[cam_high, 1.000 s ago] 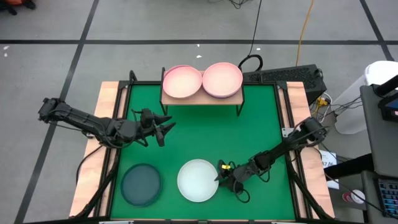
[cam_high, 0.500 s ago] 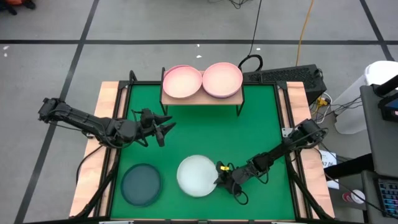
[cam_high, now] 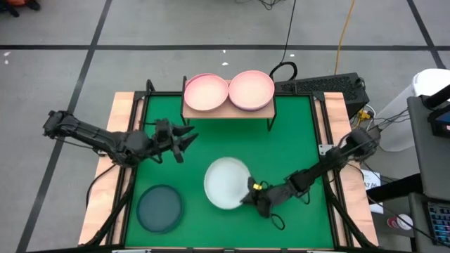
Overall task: Place and stack plates onto a shelf
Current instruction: Stack the white plate on top of light orange plate on the shelf
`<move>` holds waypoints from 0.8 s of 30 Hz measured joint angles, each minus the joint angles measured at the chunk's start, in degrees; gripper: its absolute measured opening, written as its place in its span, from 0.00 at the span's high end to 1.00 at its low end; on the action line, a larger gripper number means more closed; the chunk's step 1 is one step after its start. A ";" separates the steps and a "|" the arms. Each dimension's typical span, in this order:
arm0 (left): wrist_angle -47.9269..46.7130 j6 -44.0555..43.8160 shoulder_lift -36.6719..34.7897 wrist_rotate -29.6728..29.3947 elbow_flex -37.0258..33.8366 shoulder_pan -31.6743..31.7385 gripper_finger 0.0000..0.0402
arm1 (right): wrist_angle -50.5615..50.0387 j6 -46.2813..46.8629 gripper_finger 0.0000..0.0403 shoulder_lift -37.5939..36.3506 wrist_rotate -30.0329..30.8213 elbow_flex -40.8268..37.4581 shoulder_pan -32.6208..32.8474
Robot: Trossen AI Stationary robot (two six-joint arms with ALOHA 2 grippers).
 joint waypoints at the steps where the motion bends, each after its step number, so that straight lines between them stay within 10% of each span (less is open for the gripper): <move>1: 0.43 1.04 -0.17 -0.02 0.84 0.00 0.52 | 0.21 -1.72 0.99 -1.85 1.81 0.02 -0.24; 7: -0.20 8.94 -0.67 -0.02 7.66 0.07 0.52 | -1.17 -6.52 1.00 -13.39 4.31 0.04 -7.86; 13: -0.16 17.26 -0.72 -0.04 12.46 0.07 0.52 | -4.51 -4.93 1.00 -20.71 -5.63 2.33 -24.46; 24: -3.88 17.82 -0.68 -0.06 12.70 0.87 0.52 | -31.54 -4.15 1.00 -7.48 -22.09 36.09 -46.07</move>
